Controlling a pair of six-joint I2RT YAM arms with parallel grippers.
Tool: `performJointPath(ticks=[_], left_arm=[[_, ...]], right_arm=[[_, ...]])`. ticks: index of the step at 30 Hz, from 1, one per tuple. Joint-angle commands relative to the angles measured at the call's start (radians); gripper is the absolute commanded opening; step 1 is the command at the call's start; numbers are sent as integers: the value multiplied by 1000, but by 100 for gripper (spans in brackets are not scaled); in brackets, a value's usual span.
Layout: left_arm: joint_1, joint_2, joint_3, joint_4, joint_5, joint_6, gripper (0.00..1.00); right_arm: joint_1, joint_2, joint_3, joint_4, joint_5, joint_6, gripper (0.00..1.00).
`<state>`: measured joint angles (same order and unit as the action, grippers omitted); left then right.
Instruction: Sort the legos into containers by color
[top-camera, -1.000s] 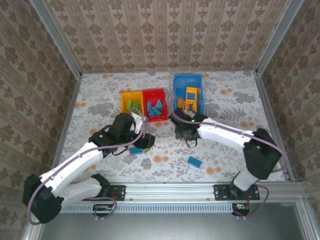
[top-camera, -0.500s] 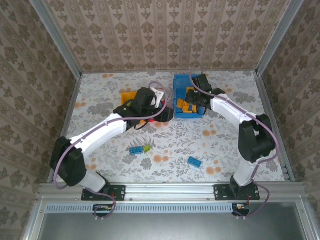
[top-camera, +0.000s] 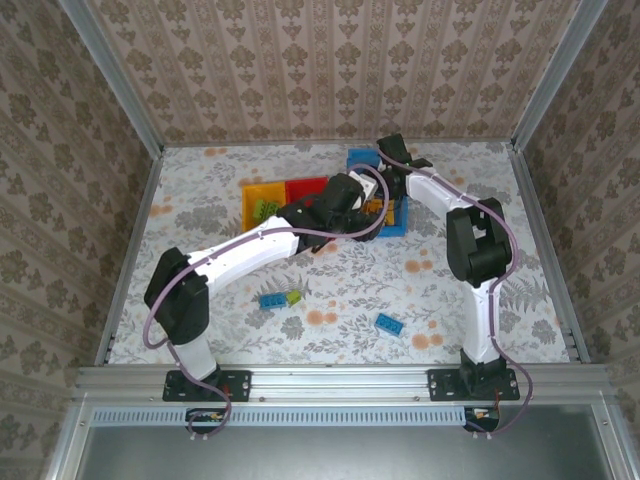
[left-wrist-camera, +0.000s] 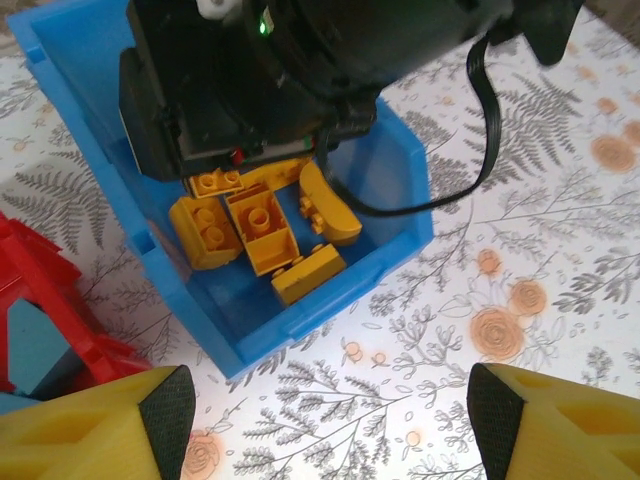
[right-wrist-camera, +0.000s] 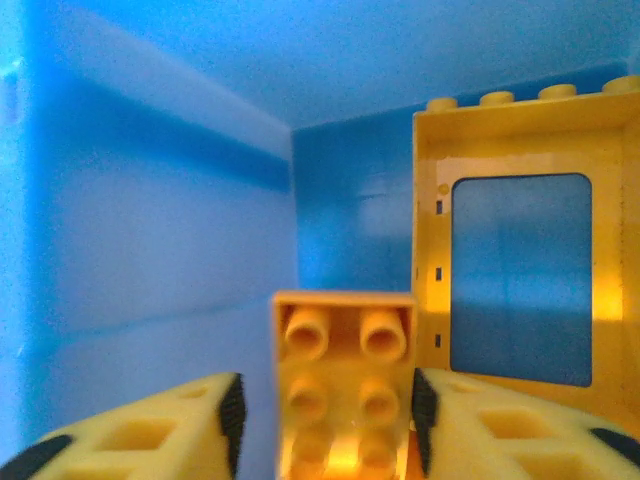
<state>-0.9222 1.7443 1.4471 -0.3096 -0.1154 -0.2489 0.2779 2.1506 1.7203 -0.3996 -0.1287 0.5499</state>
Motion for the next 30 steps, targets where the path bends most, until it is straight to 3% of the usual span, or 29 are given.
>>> performJointPath(ticks=[1, 6, 11, 16, 21, 23, 30], left_arm=[[-7, 8, 31, -39, -61, 26, 75], [-7, -45, -31, -64, -91, 16, 75], [6, -148, -146, -162, -109, 17, 74], [30, -244, -301, -287, -7, 49, 74], [36, -234, -361, -448, 31, 59, 74], [46, -217, -361, -496, 41, 0, 75], [60, -211, -364, -576, 174, -404, 74]], right_arm=[[-8, 4, 40, -45, -34, 2, 58], [-8, -79, -2, -37, -21, -4, 63], [4, -270, -140, 15, 47, -47, 63], [50, -522, -447, 168, 45, -123, 64], [220, -811, -890, 495, 16, -291, 71], [308, -902, -1012, 560, 41, -332, 79], [391, -1008, -1111, 482, 44, -311, 80]])
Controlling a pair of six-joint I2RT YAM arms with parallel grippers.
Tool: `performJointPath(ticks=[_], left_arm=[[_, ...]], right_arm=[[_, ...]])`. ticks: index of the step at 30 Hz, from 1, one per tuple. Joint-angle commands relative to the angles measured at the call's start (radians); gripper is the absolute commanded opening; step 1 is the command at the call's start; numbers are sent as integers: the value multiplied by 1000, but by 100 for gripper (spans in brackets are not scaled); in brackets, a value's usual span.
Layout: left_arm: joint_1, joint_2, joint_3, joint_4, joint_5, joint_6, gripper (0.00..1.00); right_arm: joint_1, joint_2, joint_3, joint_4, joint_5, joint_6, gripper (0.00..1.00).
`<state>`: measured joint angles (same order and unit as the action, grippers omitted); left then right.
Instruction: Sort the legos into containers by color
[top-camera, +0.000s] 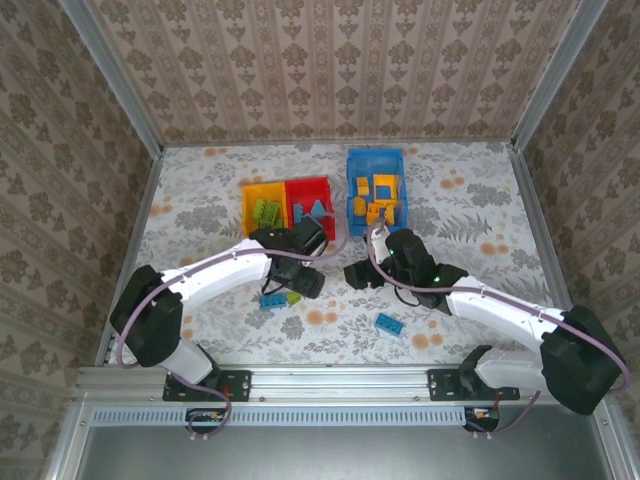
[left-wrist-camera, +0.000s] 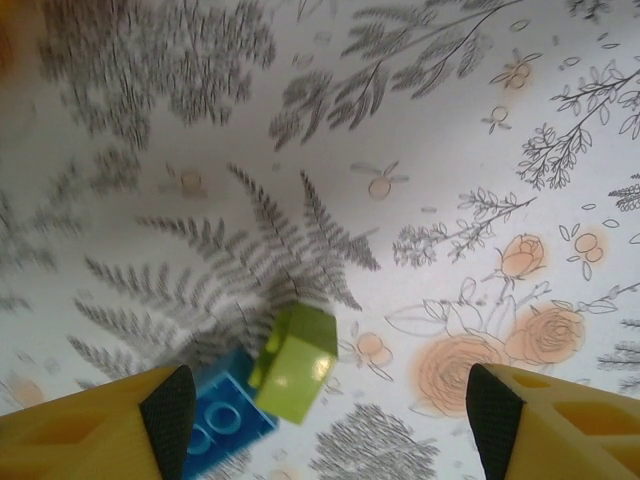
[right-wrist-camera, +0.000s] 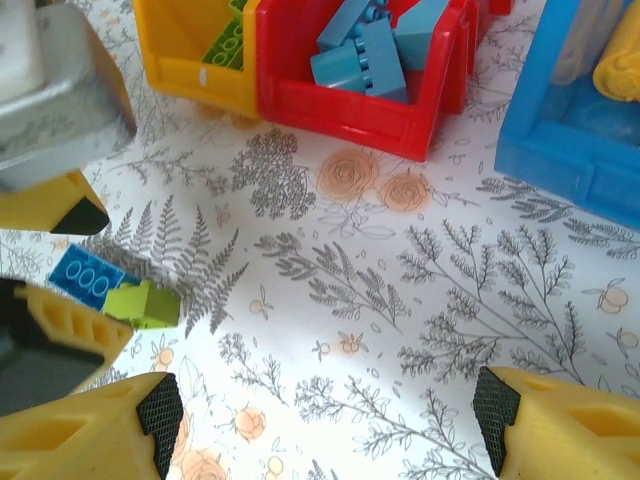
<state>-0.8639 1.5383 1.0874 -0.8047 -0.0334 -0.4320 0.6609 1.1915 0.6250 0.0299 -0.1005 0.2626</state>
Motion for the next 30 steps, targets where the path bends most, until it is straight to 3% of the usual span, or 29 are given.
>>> performJointPath(ticks=[1, 7, 16, 24, 30], left_arm=[[0, -9, -10, -80, 123, -279, 74], [-10, 2, -24, -129, 188, -535, 75], [-46, 5, -120, -22, 97, -818, 78], [-29, 88, -121, 84, 33, -848, 79], [15, 118, -93, 56, -18, -783, 72]], right_arm=[[9, -54, -17, 49, 15, -26, 80], [16, -30, 17, 14, -28, -73, 80], [22, -63, 18, -33, -105, -108, 81], [22, -90, -8, -24, -104, -73, 81], [21, -92, -5, -37, -115, -65, 81]])
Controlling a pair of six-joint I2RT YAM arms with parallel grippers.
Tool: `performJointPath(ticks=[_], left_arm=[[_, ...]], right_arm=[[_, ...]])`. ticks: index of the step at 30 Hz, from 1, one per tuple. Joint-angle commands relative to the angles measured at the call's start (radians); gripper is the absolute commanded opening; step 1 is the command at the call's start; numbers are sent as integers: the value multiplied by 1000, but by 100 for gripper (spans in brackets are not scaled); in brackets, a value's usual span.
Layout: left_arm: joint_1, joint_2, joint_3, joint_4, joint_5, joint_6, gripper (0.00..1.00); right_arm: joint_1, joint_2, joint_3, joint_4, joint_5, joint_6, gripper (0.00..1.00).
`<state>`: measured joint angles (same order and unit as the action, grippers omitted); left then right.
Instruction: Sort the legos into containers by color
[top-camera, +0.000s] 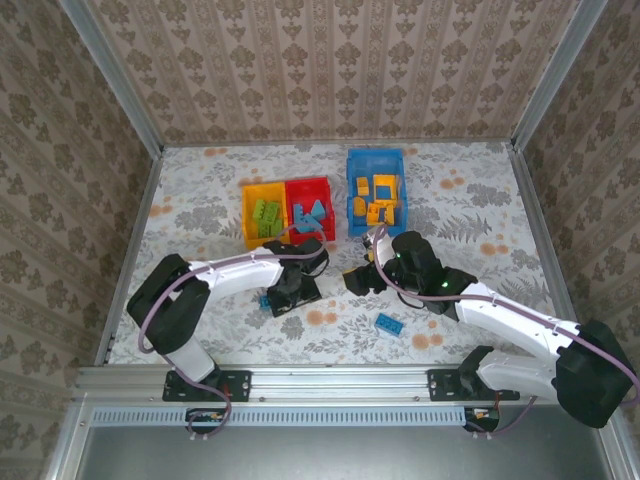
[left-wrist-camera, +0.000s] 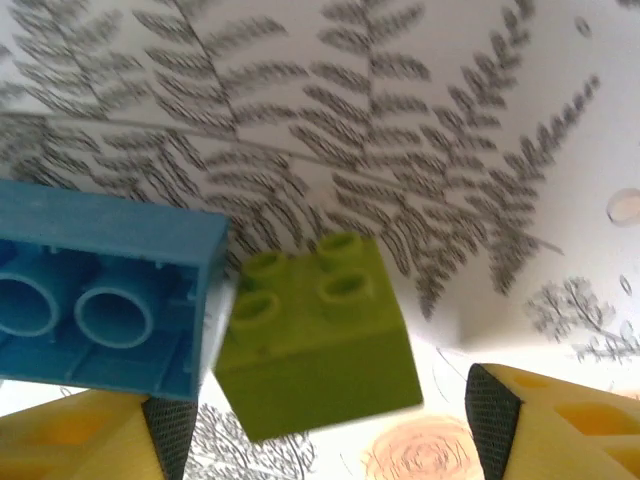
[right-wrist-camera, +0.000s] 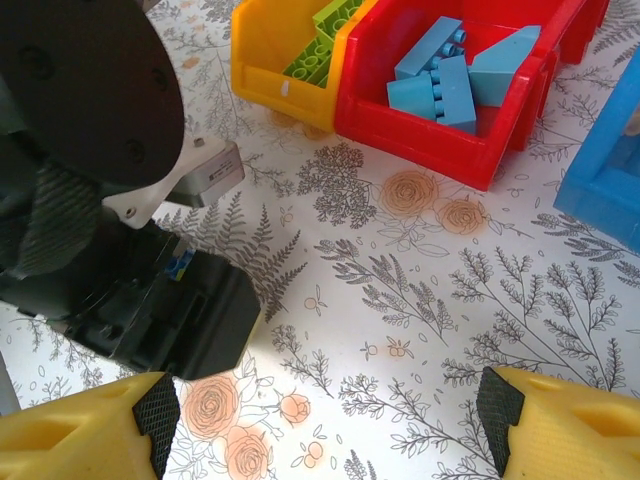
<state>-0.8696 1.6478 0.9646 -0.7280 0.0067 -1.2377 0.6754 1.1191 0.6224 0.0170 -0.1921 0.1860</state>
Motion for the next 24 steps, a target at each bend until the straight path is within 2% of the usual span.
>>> performJointPath(ticks=[1, 5, 18, 24], left_arm=[[27, 9, 30, -20, -60, 32, 71], [43, 18, 27, -8, -57, 58, 65], [-8, 16, 39, -3, -43, 44, 30], [11, -61, 131, -111, -122, 104, 27]], right_arm=[[6, -24, -4, -28, -26, 13, 81], [7, -32, -13, -37, -38, 23, 81], [7, -40, -20, -46, -42, 33, 81], [23, -62, 20, -93, -95, 9, 80]])
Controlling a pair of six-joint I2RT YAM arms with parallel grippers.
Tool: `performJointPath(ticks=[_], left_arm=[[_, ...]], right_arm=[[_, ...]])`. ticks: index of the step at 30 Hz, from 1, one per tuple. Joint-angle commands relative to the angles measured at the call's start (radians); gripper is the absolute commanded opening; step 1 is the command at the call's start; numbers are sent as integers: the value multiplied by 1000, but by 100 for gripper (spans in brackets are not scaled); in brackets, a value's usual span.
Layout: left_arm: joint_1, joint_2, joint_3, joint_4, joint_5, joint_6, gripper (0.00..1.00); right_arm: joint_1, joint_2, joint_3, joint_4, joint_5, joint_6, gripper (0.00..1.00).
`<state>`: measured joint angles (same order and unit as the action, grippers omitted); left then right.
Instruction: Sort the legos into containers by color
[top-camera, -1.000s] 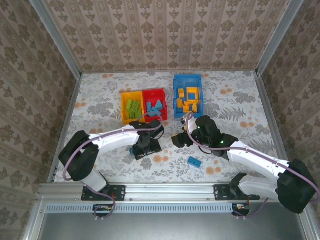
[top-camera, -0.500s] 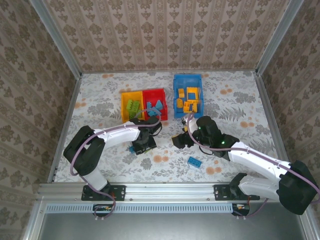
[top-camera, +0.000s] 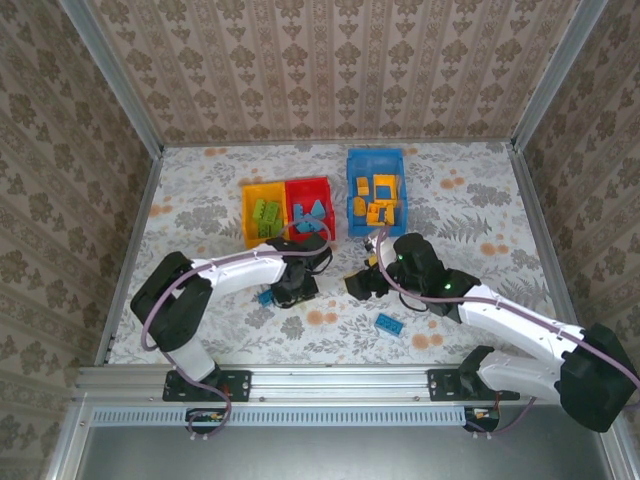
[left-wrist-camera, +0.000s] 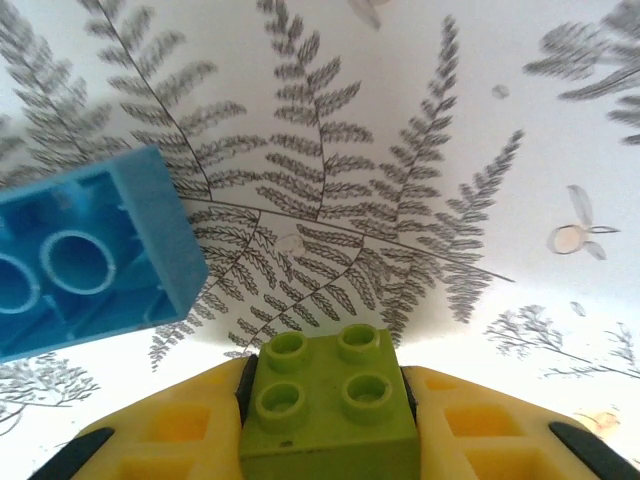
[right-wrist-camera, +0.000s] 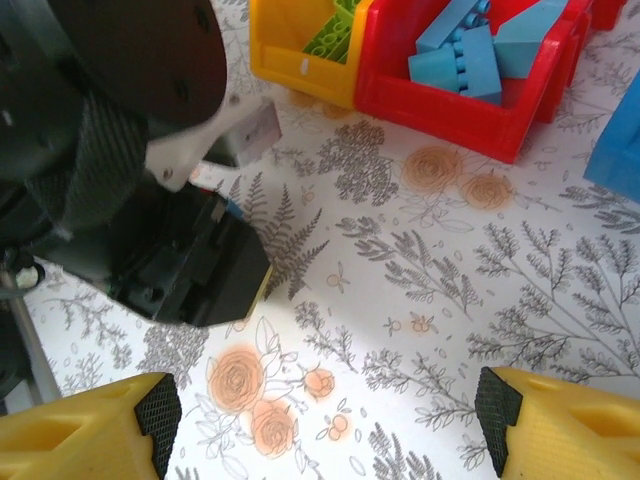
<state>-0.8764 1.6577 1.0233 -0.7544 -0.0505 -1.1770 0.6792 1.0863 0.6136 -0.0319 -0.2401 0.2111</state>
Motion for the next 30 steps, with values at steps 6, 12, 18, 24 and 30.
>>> performJointPath(ticks=[6, 12, 18, 24, 30], left_arm=[[173, -90, 184, -146, -85, 217, 27], [376, -18, 305, -108, -48, 420, 27], [483, 121, 436, -82, 22, 538, 27], [510, 200, 475, -62, 52, 566, 27], [516, 223, 464, -37, 107, 577, 30]], right_arm=[[64, 39, 75, 72, -38, 7, 80], [68, 158, 154, 171, -8, 78, 80], [82, 262, 225, 177, 11, 93, 80], [104, 330, 267, 186, 41, 111, 80], [109, 368, 294, 175, 56, 115, 80]])
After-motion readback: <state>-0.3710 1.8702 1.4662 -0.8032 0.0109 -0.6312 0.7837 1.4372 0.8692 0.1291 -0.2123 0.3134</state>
